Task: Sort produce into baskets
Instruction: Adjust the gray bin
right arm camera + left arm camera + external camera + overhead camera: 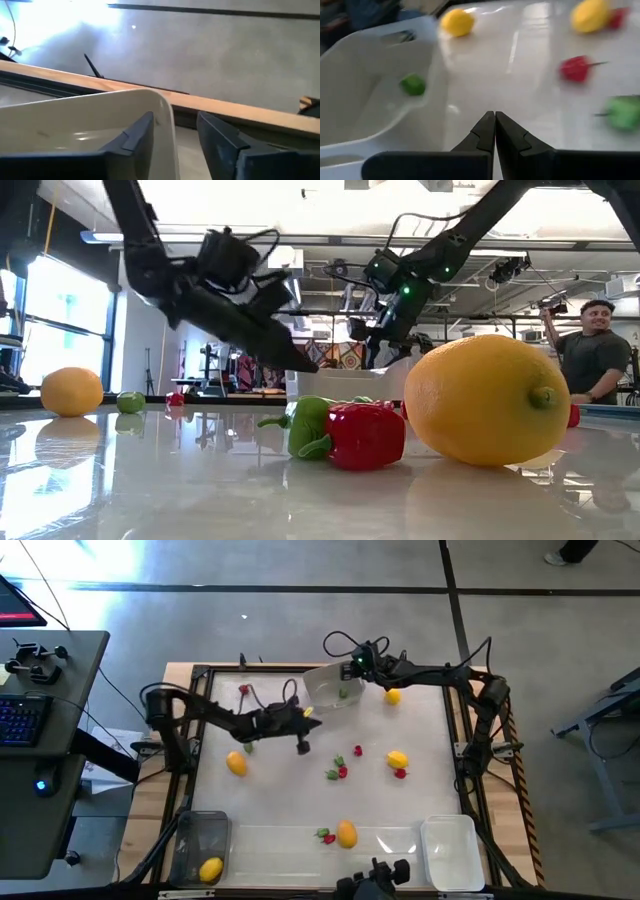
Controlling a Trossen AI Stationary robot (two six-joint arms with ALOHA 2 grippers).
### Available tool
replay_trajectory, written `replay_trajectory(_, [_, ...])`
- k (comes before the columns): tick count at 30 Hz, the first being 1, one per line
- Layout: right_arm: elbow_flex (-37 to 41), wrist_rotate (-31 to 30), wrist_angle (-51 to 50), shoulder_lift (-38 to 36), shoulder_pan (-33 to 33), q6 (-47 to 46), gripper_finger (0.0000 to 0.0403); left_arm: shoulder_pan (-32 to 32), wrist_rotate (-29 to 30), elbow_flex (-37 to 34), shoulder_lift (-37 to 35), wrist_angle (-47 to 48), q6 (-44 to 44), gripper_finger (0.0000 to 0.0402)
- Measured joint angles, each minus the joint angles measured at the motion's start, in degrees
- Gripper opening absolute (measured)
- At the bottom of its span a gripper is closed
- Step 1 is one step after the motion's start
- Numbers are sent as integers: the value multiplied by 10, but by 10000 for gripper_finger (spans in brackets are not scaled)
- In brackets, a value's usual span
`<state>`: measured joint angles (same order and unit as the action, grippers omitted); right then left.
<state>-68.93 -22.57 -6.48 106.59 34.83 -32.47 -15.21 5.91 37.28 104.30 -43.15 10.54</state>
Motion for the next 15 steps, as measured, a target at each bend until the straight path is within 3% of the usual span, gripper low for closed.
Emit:
replay_trajectory(7, [0, -10, 6, -43, -6, 44, 144, -49, 63, 45, 56, -1, 2, 0])
replay_trajectory(15, [0, -1, -52, -108, -36, 152, 86, -87, 67, 56, 64, 2, -4, 0])
